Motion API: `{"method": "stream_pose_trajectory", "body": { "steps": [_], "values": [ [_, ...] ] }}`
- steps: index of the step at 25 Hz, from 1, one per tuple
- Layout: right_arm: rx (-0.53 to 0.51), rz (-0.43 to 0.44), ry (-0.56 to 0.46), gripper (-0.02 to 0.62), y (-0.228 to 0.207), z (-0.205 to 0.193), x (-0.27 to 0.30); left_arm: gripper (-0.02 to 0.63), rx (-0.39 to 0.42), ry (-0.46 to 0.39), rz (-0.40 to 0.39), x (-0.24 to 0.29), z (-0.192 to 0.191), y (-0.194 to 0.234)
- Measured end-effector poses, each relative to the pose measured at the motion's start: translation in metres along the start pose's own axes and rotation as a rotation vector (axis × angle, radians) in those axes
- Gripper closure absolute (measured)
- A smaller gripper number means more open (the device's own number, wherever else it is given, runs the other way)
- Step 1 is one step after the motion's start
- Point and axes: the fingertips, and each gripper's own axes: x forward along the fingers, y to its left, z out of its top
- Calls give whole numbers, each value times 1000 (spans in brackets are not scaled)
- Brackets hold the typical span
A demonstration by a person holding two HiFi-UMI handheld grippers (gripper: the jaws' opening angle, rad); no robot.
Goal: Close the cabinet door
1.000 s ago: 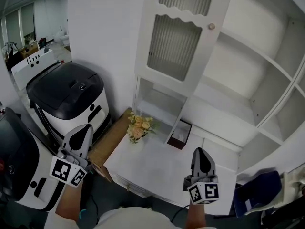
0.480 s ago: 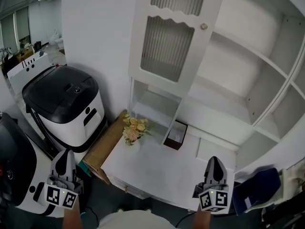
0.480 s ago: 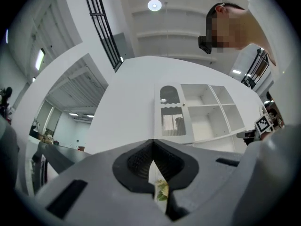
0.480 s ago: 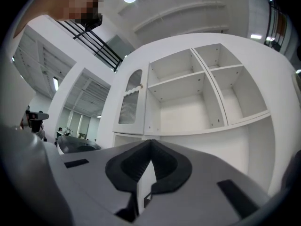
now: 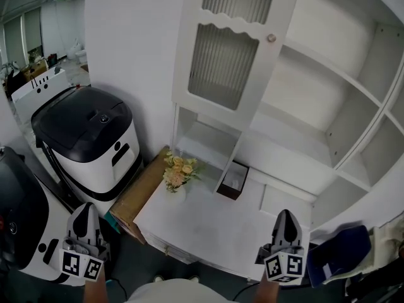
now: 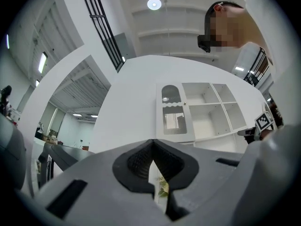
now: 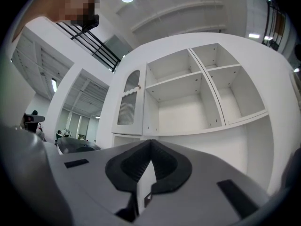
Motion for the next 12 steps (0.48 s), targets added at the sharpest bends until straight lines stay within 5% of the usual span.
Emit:
{"method": "stream_pose_trajectory", "body": {
  "steps": [12],
  "values": [
    [-65, 35, 37, 597, 18, -4, 5, 600, -35, 15, -36, 2, -12, -11]
  ]
}}
